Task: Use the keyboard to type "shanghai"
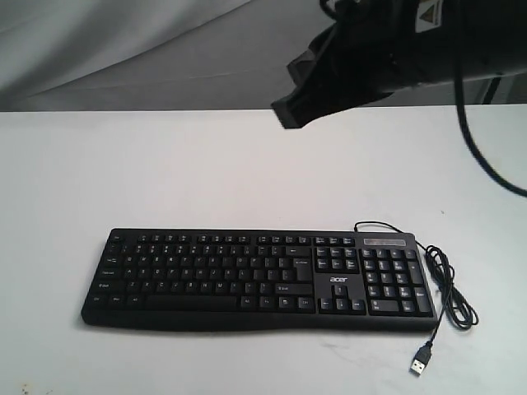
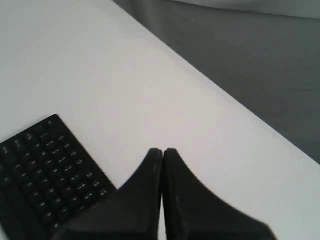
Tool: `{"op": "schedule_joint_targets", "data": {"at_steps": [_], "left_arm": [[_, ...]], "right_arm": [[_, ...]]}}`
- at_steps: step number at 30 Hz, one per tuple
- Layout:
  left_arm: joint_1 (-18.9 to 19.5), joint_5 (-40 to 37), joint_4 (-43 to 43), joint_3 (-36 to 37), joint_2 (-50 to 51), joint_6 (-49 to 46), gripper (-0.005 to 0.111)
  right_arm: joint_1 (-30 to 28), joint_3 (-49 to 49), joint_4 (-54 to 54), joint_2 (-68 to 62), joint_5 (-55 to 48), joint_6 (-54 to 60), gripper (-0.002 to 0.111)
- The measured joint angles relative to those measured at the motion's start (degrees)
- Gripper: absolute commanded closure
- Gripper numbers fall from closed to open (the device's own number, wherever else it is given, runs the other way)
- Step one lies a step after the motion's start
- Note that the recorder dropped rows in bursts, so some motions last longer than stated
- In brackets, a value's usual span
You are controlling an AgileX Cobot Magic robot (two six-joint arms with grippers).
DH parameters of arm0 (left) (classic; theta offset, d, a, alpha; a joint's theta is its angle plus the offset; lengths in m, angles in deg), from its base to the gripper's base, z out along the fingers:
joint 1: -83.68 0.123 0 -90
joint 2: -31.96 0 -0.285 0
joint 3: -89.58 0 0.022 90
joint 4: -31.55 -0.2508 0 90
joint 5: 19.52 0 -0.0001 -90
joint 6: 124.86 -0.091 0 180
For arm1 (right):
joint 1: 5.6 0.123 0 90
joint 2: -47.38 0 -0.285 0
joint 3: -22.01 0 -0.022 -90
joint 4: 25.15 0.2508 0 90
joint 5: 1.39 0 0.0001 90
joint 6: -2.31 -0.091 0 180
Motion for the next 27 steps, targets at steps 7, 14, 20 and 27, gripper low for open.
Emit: {"op": "schedule_joint_targets", "data": {"at_steps": [7,14,20,27], "left_arm": [[0.00,0.00,0.00,0.00,0.00,0.00,0.107],[0.00,0.00,0.00,0.00,0.00,0.00,0.107],[0.00,0.00,0.00,0.00,0.00,0.00,0.107],[0.00,0.00,0.00,0.00,0.00,0.00,0.107]], "right_arm": [[-11.00,-5.01,0.31,3.58,7.22,-4.04,0.108],[-25.03,-20.80,0.31,18.74,13.30,-7.02,0.108],[-38.86,-35.74,0.31,36.84,15.10,-7.30,0.108],[-49.09,-51.88,0.31,59.26,15.46,-8.28,0.108]]}}
